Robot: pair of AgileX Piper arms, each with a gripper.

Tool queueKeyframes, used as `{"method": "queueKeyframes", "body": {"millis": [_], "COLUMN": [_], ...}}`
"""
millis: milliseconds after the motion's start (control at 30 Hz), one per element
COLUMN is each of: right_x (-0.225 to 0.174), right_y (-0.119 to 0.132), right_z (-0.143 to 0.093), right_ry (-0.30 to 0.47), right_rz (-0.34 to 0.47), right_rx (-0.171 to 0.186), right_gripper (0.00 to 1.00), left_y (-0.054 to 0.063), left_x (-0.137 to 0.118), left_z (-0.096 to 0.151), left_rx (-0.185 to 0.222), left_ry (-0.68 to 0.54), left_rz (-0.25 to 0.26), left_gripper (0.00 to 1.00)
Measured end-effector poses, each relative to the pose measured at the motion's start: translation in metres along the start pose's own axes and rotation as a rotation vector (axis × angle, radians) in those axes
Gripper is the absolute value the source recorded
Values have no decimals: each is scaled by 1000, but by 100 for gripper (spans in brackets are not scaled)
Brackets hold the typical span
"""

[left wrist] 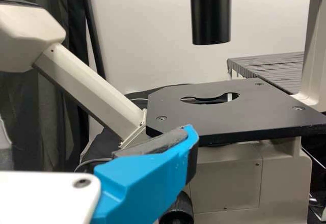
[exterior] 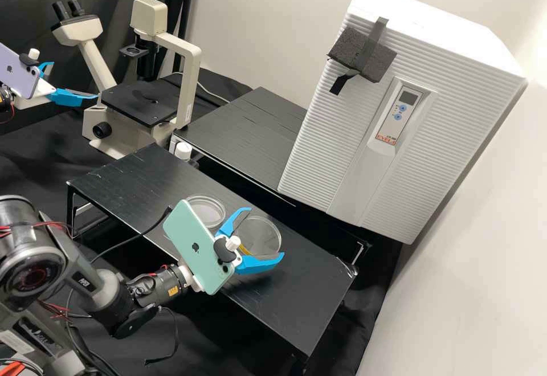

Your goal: Open the petri dish lid.

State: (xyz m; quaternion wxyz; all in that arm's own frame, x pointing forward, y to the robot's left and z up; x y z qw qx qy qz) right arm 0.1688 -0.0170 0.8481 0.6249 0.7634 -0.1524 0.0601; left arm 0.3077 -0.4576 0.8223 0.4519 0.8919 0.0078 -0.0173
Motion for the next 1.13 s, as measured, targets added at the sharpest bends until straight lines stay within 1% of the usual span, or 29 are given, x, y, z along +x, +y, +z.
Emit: {"method": "queueKeyframes", "body": {"millis": [133,167,233,333,633,767,867,933,1067,1100,1133], "right_x": [1,1,1,2,2,1,0,-2,-6,-7,-8], "right_y": [-4,-5,-8,-10,-11,-13,-14,-11,-4,-2,-1], "right_z": [1,1,1,1,0,-2,-6,-11,-21,-22,-23], "right_ry": [-5,-5,-4,-3,3,8,27,49,95,107,114], "right_rz": [-25,-31,-43,-57,-65,-69,-63,-42,10,19,22], "right_rx": [-44,-54,-71,-86,-91,-86,-95,-91,-61,-52,-33], "right_gripper": [0,100,100,100,100,100,100,100,100,100,100], "left_y": [0,0,0,0,0,0,0,0,0,0,0], "left_x": [0,0,0,0,0,0,0,0,0,0,0], "left_z": [0,0,0,0,0,0,0,0,0,0,0], "left_rx": [0,0,0,0,0,0,0,0,0,0,0], "left_ry": [0,0,0,0,0,0,0,0,0,0,0], "left_rz": [0,0,0,0,0,0,0,0,0,0,0], "left_gripper": [100,100,100,100,100,100,100,100,100,100,100]}}
